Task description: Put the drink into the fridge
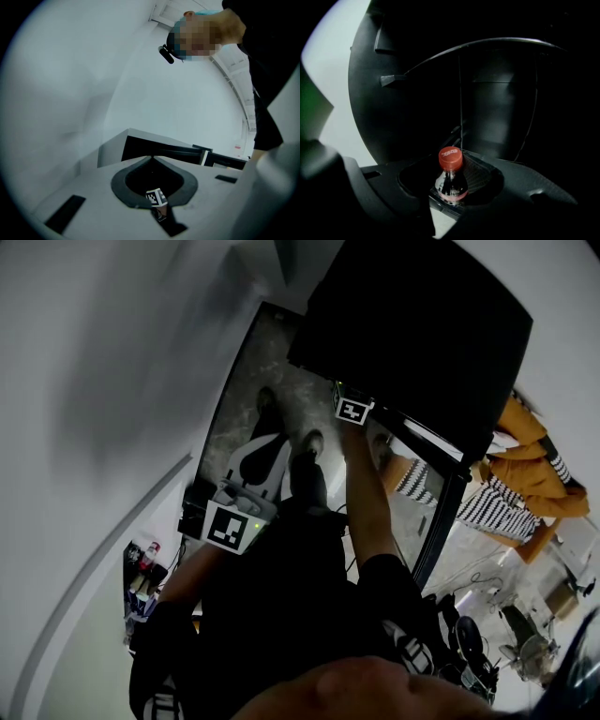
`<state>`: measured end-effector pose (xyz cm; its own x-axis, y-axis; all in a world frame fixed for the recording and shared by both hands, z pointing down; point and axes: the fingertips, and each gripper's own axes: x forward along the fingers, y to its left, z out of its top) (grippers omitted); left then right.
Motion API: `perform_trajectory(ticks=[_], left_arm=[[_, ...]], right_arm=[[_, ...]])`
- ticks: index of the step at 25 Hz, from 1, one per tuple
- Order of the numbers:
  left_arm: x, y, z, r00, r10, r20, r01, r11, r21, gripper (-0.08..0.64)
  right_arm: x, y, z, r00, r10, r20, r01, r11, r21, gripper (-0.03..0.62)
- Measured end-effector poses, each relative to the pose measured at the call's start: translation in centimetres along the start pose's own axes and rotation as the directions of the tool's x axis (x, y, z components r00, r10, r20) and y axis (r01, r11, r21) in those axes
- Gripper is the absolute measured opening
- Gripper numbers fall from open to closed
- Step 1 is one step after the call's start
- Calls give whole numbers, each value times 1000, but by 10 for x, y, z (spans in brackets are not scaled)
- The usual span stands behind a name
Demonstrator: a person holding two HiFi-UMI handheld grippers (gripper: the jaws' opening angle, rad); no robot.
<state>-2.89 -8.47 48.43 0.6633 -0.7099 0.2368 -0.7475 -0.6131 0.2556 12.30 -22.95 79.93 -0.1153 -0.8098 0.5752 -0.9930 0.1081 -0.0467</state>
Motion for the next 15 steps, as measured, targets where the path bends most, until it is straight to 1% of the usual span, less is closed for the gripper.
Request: perform_trajectory(ticks=[6,15], left_arm=[[-1,-2,-1,1000,-1,1,1,1000,-5,6],[-2,-3,-1,1000,1,4,-1,1000,-10,6]], right_arm=[[1,-1,-9,1000,2,4,-2,1000,0,143],[-1,-1,-6,1000,0,18,0,1000,-6,144]])
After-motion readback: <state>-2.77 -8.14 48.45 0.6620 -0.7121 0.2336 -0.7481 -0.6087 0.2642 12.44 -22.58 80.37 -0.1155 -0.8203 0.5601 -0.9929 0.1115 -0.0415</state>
